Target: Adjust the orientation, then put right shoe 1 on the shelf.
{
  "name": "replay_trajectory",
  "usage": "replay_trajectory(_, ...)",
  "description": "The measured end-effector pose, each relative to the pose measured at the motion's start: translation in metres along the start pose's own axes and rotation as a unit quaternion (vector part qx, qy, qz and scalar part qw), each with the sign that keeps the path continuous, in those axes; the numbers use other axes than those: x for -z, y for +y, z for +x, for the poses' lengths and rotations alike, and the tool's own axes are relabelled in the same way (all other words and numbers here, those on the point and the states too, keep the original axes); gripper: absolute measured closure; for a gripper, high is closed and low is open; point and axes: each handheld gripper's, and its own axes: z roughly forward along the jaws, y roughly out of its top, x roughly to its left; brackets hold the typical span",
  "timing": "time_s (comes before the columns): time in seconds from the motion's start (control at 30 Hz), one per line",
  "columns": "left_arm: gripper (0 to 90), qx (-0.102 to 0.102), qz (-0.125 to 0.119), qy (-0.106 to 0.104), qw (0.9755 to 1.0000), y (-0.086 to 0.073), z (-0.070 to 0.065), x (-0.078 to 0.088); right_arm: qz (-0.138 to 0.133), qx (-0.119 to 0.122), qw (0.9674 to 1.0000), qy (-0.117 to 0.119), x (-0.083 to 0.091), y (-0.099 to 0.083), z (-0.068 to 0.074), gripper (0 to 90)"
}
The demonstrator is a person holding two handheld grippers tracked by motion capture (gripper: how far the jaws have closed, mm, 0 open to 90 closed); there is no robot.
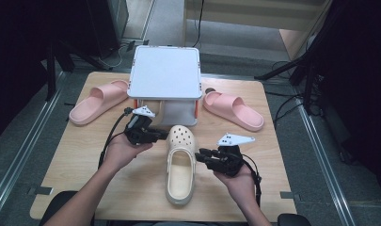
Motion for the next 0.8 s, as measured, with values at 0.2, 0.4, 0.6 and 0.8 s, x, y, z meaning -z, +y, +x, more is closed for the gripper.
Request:
replay_trajectory(0.2,82.9,0.002,0.009,0.002,1.0,0.005,0.007,0.01,0.007,0.004,0.9999,-0.015,-0.003,-0.007,0.009,62.2)
replay_trajectory(0.4,84.1,-0.004,0.012,0.005,0.9999,0.015,0.014,0.023,0.011,-0.003,0.9997,-0.021,-0.008,-0.012,0.014,56.7)
replay_trajectory(0.6,83.6,0.003,-0.002,0.008,1.0,0.031,0.021,0.038,0.013,-0.017,0.9993,-0.031,-0.016,-0.019,0.016,45.8)
replay_trajectory(0.8,83.7,0.006,-0.01,0.002,0.9999,0.051,0.029,0.049,0.028,-0.02,0.9983,-0.048,-0.029,-0.02,0.019,42.2)
